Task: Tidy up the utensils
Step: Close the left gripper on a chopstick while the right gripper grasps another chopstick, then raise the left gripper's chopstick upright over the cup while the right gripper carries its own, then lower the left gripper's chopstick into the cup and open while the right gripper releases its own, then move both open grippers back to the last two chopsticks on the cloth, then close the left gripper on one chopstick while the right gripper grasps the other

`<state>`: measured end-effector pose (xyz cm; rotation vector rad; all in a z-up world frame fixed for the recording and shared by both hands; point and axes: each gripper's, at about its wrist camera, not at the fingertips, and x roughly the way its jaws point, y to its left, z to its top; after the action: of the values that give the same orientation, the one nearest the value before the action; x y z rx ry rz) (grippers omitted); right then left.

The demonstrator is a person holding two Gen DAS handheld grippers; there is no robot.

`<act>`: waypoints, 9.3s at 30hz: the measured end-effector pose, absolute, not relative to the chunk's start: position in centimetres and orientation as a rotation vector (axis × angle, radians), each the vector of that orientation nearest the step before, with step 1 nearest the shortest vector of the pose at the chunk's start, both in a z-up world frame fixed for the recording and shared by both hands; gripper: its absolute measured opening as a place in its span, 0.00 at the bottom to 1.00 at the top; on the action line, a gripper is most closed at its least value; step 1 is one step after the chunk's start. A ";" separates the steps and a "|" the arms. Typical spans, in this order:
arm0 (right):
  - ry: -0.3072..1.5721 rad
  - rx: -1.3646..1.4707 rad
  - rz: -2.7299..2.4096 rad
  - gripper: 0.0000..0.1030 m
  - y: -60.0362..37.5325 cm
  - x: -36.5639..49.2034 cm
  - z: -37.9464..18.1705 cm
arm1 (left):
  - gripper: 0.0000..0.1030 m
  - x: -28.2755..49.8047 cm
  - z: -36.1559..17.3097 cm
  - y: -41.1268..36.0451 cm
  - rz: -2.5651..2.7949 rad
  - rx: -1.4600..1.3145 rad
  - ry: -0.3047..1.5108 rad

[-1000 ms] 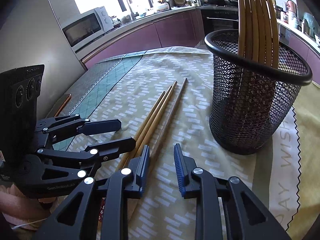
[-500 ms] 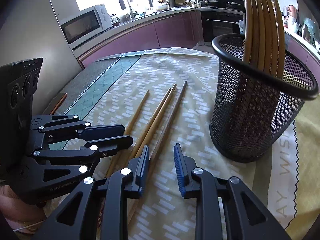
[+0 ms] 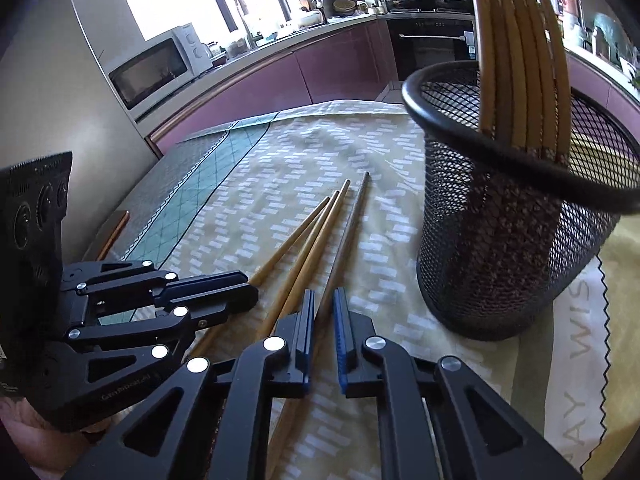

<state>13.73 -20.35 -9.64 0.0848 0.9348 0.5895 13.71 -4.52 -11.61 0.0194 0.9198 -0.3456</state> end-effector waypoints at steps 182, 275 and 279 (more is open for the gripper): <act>0.691 0.063 0.661 0.49 -24.8 10.4 -3.4 | 0.83 9.9 -4.1 -2.4 -0.197 0.028 0.583; 0.974 -0.042 0.456 0.07 -19.5 14.0 -9.1 | 0.21 13.9 -11.7 -3.8 -0.366 0.005 0.911; 0.980 -0.007 0.458 0.06 -19.9 14.1 -9.2 | 0.14 13.9 -11.7 -3.6 -0.371 -0.013 0.915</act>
<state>14.05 -19.89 -9.18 -0.0074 0.9797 0.4577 13.90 -3.57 -11.72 -0.0130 0.9147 -0.3709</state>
